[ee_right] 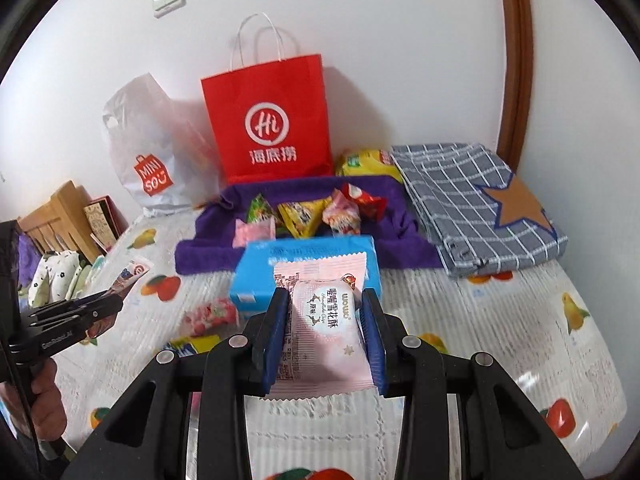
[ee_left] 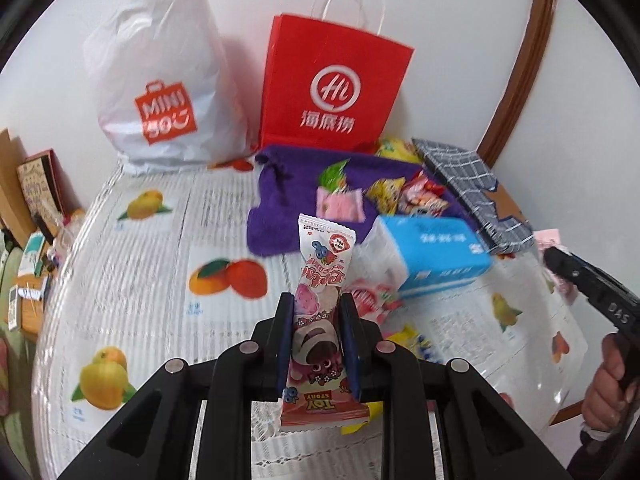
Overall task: Organize snacks
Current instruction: 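Lift and carry both packets toward the purple towel with both tools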
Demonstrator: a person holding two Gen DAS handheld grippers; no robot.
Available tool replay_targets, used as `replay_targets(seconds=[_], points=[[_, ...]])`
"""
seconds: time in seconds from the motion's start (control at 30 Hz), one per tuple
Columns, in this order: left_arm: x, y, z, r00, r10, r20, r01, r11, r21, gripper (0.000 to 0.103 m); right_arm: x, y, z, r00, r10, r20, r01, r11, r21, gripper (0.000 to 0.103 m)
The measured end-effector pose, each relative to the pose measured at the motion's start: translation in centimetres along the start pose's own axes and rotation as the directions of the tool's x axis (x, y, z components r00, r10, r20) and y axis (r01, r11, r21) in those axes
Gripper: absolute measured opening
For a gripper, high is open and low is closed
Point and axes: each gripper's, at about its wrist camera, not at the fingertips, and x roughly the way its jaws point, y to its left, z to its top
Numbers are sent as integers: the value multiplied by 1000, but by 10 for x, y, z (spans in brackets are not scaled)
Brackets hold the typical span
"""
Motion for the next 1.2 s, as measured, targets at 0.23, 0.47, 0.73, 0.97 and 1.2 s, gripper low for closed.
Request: replay_targets(seconds=[0.23, 0.47, 0.73, 0.97, 1.2], points=[[-9, -22, 36, 999, -46, 14, 45, 999, 23, 21, 6, 3, 30, 1000, -14, 4, 14, 1000, -13, 36], [-6, -38, 69, 999, -47, 27, 46, 998, 39, 21, 18, -3, 58, 1000, -25, 3, 25, 1000, -2, 36], [1, -52, 98, 998, -42, 36, 40, 997, 58, 21, 32, -6, 86, 999, -34, 23, 34, 999, -15, 36], [11, -59, 121, 998, -56, 26, 54, 997, 53, 21, 44, -6, 109, 999, -21, 39, 21, 1000, -23, 36], [22, -57, 146, 998, -55, 40, 54, 998, 31, 21, 59, -4, 139, 999, 6, 54, -4, 999, -32, 36]])
